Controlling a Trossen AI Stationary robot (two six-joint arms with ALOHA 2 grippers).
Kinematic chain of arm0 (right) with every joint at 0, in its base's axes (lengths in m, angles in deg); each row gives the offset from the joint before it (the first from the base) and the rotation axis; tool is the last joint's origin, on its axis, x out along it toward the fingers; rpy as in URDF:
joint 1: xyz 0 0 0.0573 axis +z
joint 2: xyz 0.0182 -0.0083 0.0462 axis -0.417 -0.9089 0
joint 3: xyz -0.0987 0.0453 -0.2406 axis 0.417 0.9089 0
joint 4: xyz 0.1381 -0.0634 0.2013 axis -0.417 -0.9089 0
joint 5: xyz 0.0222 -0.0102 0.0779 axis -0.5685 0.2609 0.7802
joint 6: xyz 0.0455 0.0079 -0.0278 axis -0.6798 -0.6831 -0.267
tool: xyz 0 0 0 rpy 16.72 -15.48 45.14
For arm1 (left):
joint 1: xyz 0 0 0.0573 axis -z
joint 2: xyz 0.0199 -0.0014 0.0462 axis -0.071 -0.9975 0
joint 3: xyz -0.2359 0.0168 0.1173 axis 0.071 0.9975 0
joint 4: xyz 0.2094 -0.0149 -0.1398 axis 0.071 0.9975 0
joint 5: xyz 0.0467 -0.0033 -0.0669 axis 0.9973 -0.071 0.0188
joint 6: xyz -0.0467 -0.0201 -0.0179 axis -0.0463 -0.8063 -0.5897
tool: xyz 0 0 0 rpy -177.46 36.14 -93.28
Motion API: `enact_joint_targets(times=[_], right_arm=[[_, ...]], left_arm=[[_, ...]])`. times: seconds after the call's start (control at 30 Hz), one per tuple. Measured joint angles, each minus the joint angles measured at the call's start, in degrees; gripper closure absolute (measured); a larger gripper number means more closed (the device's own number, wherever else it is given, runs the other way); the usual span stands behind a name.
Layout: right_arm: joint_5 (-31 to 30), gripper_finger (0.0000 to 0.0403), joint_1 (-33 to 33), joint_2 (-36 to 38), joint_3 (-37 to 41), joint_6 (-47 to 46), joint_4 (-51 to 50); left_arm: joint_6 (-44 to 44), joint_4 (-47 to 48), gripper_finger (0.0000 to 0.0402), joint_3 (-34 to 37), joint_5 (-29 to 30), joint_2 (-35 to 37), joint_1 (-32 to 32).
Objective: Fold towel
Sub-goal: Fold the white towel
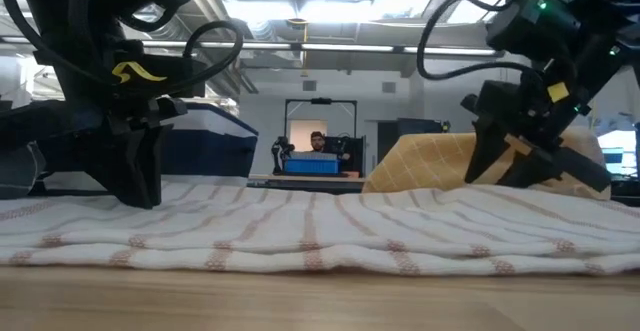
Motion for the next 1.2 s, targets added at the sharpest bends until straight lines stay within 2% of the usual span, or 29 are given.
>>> enact_joint_targets(times=[0.17, 0.27, 0.4, 0.57, 0.6, 0.73, 0.9, 1.03, 1.2], right_arm=[[-0.6, 0.0215, 0.0, -2.5, 0.0, 0.1, 0.0], [-0.9, 0.0233, 0.0, -3.7, -0.1, 0.1, 2.7], [-0.5, 0.0290, 0.0, -3.7, 0.0, -0.3, 4.2], [-1.0, 0.0384, 0.1, -3.6, 0.0, -0.4, 3.1], [-1.5, 0.0391, 0.1, -3.2, -0.1, -0.4, 2.1], [-5.4, 0.0379, 1.1, -0.9, -1.3, -1.2, -2.7], [-4.2, 0.0396, 2.4, 4.1, -2.6, -3.3, -11.0], [-4.2, 0.0385, 2.3, 6.3, -2.5, -6.6, -16.6], [-7.5, 0.0374, 2.3, 6.2, -2.5, -6.4, -14.0]], left_arm=[[0.0, 0.0, 0.0314, 0.0, 0.0, 0.0, 0.0], [0.0, 0.0, 0.0314, 0.0, 0.0, 0.0, 0.0], [0.0, 0.0, 0.0314, 0.0, 0.0, 0.0, 0.0], [-1.1, 0.1, 0.0314, 0.0, 0.0, 0.0, 0.0], [-1.9, 0.1, 0.0314, 0.0, 0.0, 0.0, 0.0], [-4.8, 1.4, 0.0314, 0.0, 0.7, 0.0, 0.4], [-7.1, 5.5, 0.0314, 0.0, 1.7, 0.0, 1.6], [-7.4, 6.3, 0.0314, 0.0, 1.8, 0.0, 2.3], [-7.4, 6.3, 0.0314, 0.0, 2.3, -0.1, 2.5]])
